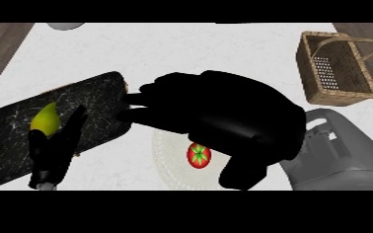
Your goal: Pick the tomato from the placemat and place it in the basket
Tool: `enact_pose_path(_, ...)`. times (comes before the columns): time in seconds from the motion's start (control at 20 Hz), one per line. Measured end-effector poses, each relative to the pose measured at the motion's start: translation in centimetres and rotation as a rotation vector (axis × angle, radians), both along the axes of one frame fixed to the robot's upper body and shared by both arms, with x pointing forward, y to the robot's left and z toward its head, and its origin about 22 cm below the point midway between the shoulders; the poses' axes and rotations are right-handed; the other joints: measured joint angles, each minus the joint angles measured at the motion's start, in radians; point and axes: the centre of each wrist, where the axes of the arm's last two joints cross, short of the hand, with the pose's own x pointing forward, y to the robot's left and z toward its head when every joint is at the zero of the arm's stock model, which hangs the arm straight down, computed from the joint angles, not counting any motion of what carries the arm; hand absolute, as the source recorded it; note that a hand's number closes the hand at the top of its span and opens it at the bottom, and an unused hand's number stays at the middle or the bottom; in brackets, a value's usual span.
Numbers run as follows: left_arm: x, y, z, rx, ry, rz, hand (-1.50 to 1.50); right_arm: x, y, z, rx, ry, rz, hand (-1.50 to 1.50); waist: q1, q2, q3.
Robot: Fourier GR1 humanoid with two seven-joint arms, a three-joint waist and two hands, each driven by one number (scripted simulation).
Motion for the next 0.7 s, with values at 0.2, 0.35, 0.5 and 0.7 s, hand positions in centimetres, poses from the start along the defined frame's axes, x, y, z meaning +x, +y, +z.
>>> enact_pose_path(0.2, -0.1, -0.2, 0.1, -0.003, 0.005, 0.002, 0.00, 0.7, -1.4, 2.7, -0.187, -0.014, 0.008, -1.50, -0.001, 0.003, 0.000)
enact_pose_path(0.35, -0.2, -0.2, 0.1, 0.002, 0.003, -0.001, 0.00, 1.0, -2.3, 4.5, -0.301, -0.021, 0.015, -1.50, -0.001, 0.004, 0.000)
enact_pose_path(0.5, -0.1, -0.2, 0.3, 0.001, 0.008, 0.000, 0.00, 1.2, -2.6, 5.9, -0.365, -0.025, 0.012, -1.50, 0.002, 0.005, -0.001)
enact_pose_path(0.7, 0.0, -0.4, 0.2, 0.005, 0.005, -0.006, 0.00, 1.5, -3.2, 6.6, -0.398, -0.013, 0.013, -1.50, 0.006, 0.008, 0.001)
